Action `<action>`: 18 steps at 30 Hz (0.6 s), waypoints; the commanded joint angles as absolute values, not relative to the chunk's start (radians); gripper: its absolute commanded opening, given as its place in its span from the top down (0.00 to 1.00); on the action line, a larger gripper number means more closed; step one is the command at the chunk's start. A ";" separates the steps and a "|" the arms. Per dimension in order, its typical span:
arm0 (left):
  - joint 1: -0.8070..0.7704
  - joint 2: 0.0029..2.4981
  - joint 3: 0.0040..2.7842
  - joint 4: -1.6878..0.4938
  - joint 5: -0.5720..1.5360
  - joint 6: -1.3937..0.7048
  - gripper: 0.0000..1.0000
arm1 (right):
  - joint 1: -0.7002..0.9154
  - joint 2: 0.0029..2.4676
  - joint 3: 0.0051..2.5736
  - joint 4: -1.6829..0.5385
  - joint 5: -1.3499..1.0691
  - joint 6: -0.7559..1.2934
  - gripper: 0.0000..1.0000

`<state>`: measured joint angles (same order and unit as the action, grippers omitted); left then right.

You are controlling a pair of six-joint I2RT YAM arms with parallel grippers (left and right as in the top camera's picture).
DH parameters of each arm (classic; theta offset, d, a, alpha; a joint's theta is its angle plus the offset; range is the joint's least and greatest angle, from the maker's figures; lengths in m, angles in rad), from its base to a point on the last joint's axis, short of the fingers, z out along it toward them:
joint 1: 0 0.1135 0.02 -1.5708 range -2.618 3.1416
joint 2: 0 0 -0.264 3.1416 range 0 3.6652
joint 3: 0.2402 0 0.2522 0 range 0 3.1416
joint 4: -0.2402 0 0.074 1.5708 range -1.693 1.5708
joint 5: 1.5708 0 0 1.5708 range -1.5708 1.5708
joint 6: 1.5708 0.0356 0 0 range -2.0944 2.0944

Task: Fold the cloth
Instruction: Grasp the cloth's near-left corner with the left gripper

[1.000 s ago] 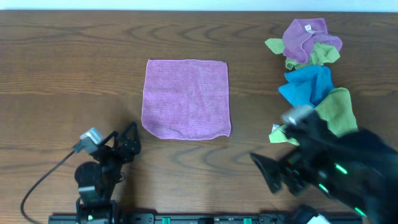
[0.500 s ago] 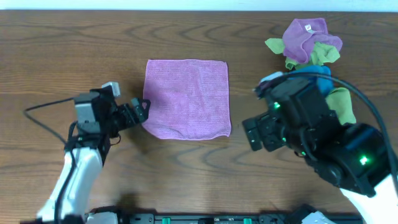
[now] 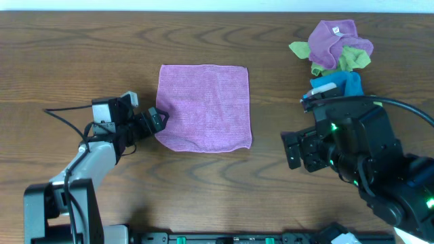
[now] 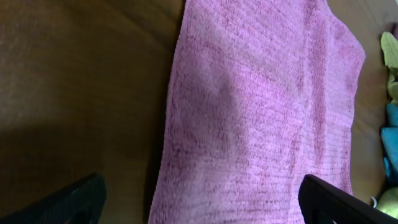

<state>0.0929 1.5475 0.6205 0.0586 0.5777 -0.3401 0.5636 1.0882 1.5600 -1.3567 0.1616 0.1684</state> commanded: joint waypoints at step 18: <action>0.057 1.752 0.643 0.120 0.838 -0.381 0.00 | 0.553 1.069 1.550 -1.357 0.100 0.175 0.01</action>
<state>0.0757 1.7077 0.6662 0.1719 0.7811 -0.3664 0.5636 1.0782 1.5562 -1.3571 0.1051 0.1684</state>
